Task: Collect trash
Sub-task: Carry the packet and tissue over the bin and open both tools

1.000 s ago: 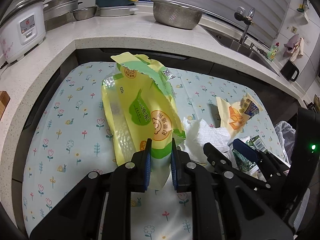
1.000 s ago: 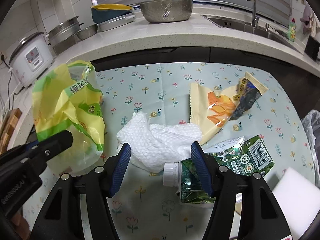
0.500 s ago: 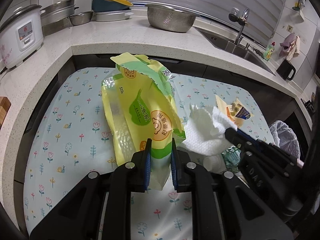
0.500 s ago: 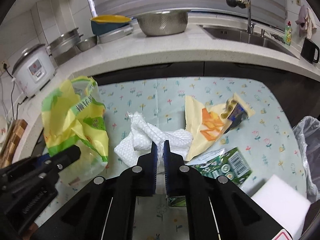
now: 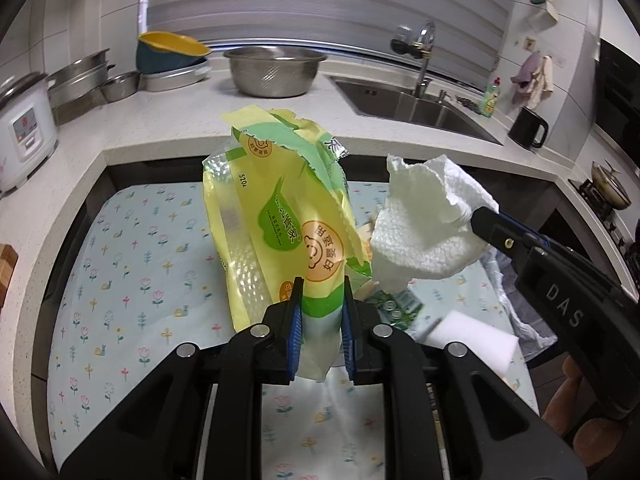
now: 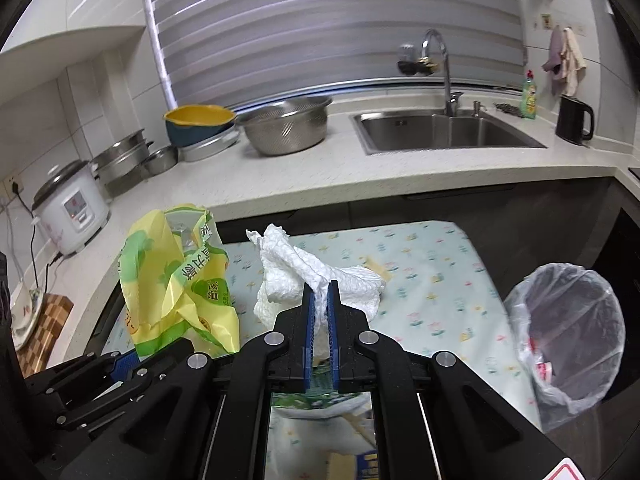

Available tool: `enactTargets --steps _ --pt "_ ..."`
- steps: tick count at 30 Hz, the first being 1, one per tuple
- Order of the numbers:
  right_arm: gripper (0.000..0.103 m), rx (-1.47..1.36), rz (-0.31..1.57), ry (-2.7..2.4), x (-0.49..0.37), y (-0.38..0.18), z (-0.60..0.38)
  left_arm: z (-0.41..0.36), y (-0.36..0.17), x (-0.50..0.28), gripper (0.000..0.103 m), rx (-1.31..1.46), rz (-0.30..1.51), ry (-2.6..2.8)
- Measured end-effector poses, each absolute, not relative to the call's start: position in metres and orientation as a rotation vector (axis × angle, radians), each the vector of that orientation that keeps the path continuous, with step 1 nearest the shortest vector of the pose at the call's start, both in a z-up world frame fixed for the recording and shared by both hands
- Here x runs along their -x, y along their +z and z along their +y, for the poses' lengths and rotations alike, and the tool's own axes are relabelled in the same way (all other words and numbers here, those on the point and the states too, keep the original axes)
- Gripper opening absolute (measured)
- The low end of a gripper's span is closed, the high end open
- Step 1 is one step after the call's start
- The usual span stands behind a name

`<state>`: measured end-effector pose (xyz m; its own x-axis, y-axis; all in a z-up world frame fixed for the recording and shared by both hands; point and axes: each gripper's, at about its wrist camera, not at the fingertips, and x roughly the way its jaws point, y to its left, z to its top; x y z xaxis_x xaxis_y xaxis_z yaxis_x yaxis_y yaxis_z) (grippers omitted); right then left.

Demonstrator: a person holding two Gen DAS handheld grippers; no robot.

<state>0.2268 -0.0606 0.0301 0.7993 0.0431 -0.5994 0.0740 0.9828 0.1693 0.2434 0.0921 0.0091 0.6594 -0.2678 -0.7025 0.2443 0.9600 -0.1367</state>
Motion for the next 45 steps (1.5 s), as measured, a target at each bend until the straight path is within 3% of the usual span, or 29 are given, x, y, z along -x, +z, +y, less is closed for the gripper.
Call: enactTargets --steps 19,34,45 --pt "0.006 -0.270 0.559 -0.273 -0.149 0.053 -0.232 -0.067 0.025 -0.204 0.016 -0.080 0.776 -0.506" --pt "0.006 -0.332 0.597 -0.453 -0.118 0.015 -0.336 -0.193 -0.025 -0.199 0.016 -0.178 0.874 -0.715" --pt "0.006 -0.360 0.643 -0.503 -0.130 -0.016 -0.370 -0.235 -0.056 -0.213 0.019 -0.188 0.925 -0.755"
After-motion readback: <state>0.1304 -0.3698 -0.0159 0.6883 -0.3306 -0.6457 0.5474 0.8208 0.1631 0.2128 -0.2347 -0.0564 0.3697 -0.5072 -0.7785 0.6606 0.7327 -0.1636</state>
